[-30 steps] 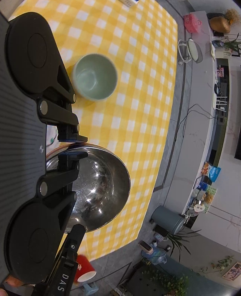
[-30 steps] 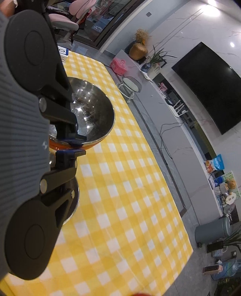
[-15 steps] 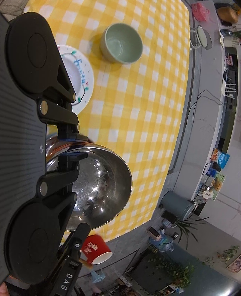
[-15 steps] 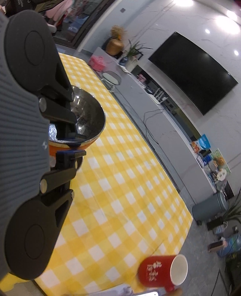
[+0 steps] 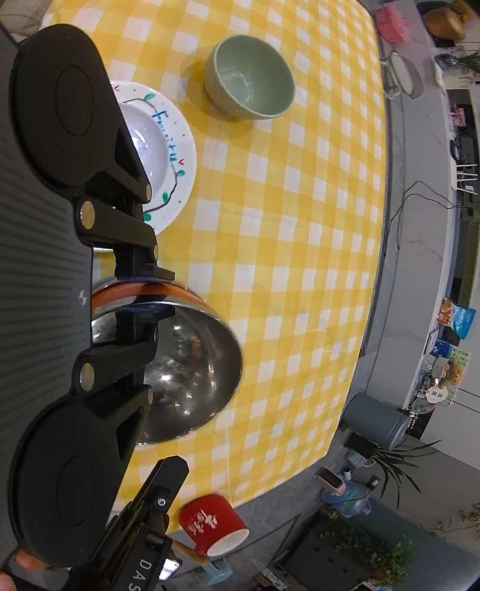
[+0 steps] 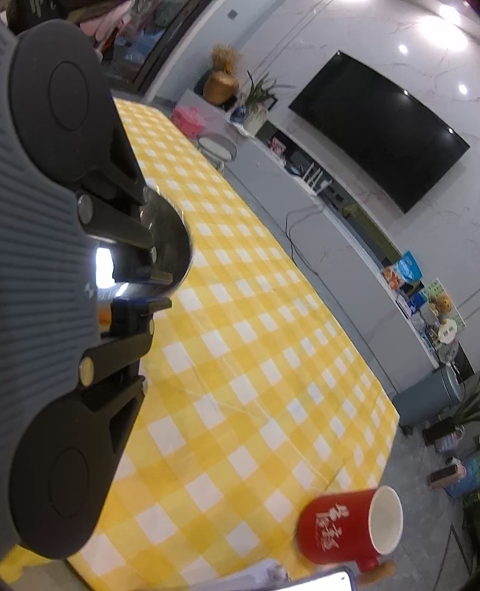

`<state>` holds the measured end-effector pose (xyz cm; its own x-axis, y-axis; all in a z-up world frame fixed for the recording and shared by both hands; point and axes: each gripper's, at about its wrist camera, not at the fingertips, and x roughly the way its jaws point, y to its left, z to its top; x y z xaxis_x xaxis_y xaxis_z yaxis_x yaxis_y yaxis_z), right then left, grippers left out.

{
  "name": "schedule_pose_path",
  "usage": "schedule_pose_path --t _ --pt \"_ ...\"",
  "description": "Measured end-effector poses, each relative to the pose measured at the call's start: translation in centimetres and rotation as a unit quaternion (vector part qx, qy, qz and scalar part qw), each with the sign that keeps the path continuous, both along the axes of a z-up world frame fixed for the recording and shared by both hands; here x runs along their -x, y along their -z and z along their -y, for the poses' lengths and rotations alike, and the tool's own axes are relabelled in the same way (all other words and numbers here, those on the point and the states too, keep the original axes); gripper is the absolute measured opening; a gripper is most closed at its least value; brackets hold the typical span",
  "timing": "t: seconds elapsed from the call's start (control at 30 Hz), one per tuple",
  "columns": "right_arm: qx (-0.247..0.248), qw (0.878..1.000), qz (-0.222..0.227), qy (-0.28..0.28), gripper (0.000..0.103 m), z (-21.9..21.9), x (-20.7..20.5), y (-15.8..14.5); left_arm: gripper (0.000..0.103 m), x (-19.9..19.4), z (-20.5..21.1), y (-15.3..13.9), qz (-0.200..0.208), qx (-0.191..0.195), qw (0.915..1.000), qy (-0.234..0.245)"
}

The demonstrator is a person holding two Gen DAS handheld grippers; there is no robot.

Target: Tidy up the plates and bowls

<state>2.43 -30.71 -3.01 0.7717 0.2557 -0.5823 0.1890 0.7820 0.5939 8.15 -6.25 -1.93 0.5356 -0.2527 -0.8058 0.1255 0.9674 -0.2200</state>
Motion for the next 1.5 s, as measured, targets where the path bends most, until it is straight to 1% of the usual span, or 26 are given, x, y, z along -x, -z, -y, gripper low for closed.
schedule_pose_path --t 0.1,0.17,0.2,0.27,0.33,0.37,0.4,0.47,0.57,0.63,0.67,0.77,0.9,1.03,1.07,1.13,1.23,1.27,1.3,1.37,1.47,1.5 --pt "0.016 1.000 -0.003 -0.003 0.003 -0.4 -0.2 0.2 0.012 -0.1 0.0 0.0 0.000 0.004 1.0000 0.003" --pt "0.022 1.000 -0.006 -0.002 0.004 -0.5 -0.3 0.6 0.012 -0.2 -0.1 0.1 0.001 -0.004 1.0000 0.004" --pt "0.025 1.000 -0.006 -0.001 0.007 -0.5 -0.3 0.7 0.012 -0.3 -0.1 0.2 0.002 -0.010 0.9999 0.003" --pt "0.036 0.999 -0.005 0.008 0.010 -0.5 -0.1 0.7 0.012 -0.2 -0.5 0.2 0.009 -0.007 0.9999 0.003" --pt "0.041 0.999 -0.006 0.010 0.015 -0.4 -0.2 0.8 0.012 -0.1 -0.9 0.0 0.013 0.004 0.9999 0.001" --pt "0.039 0.999 -0.008 0.011 0.024 -0.4 -0.2 0.9 0.012 -0.1 -1.0 -0.1 0.016 0.009 0.9998 0.000" --pt "0.036 0.999 -0.010 0.010 0.028 -0.4 -0.3 1.0 0.013 -0.1 -1.2 -0.3 0.022 0.014 0.9996 -0.001" --pt "0.035 0.999 -0.017 0.006 0.028 -0.6 -0.4 1.3 0.013 -0.1 -1.3 -0.6 0.032 0.019 0.9993 -0.003" --pt "0.041 0.999 -0.022 0.000 0.028 -1.1 -0.4 1.5 0.013 -0.3 -1.4 -0.5 0.030 0.023 0.9993 -0.002" --pt "0.043 0.999 -0.022 -0.003 0.020 -1.3 -0.4 1.6 0.010 -0.4 -1.3 0.0 0.022 0.023 0.9995 0.000" --pt "0.043 0.999 -0.023 -0.005 0.014 -1.4 -0.4 1.6 0.008 -0.5 -1.2 0.3 0.017 0.024 0.9996 0.001" --pt "0.051 0.998 -0.022 -0.005 0.007 -1.5 -0.4 1.7 0.007 -0.5 -1.2 1.0 0.007 0.023 0.9997 -0.001" --pt "0.050 0.999 -0.020 -0.006 0.007 -1.4 -0.4 1.8 0.007 -0.4 -1.2 1.1 0.009 0.017 0.9998 0.004" --pt "0.057 0.998 -0.019 -0.008 0.007 -1.4 -0.4 1.7 0.007 -0.6 -1.5 0.9 0.003 0.025 0.9997 0.003" --pt "0.059 0.998 -0.016 -0.009 0.010 -1.5 -0.3 1.5 0.008 -0.5 -1.5 0.7 0.005 0.028 0.9996 0.002" --pt "0.063 0.998 -0.007 -0.007 0.012 -1.5 -0.1 1.0 0.008 -0.3 -1.7 0.3 0.014 0.027 0.9995 0.002" --pt "0.073 0.997 0.002 -0.008 0.016 -1.7 0.1 0.4 0.013 -0.1 -2.0 -0.5 0.025 0.025 0.9994 0.007" --pt "0.074 0.997 0.004 -0.008 0.023 -1.9 0.2 0.2 0.016 0.0 -2.1 -0.8 0.029 0.024 0.9992 0.010" --pt "0.075 0.997 0.009 -0.009 0.026 -2.0 0.3 0.0 0.019 0.1 -2.3 -1.1 0.035 0.023 0.9990 0.013" --pt "0.078 0.997 0.020 -0.016 0.027 -2.5 0.4 -0.5 0.021 0.5 -2.8 -1.8 0.047 0.019 0.9985 0.020" --pt "0.079 0.996 0.036 -0.030 0.036 -3.6 0.5 -1.2 0.026 1.1 -4.0 -3.0 0.069 0.007 0.9973 0.027" --pt "0.079 0.995 0.040 -0.036 0.037 -4.0 0.5 -1.4 0.026 1.2 -4.5 -3.3 0.074 0.004 0.9970 0.025"
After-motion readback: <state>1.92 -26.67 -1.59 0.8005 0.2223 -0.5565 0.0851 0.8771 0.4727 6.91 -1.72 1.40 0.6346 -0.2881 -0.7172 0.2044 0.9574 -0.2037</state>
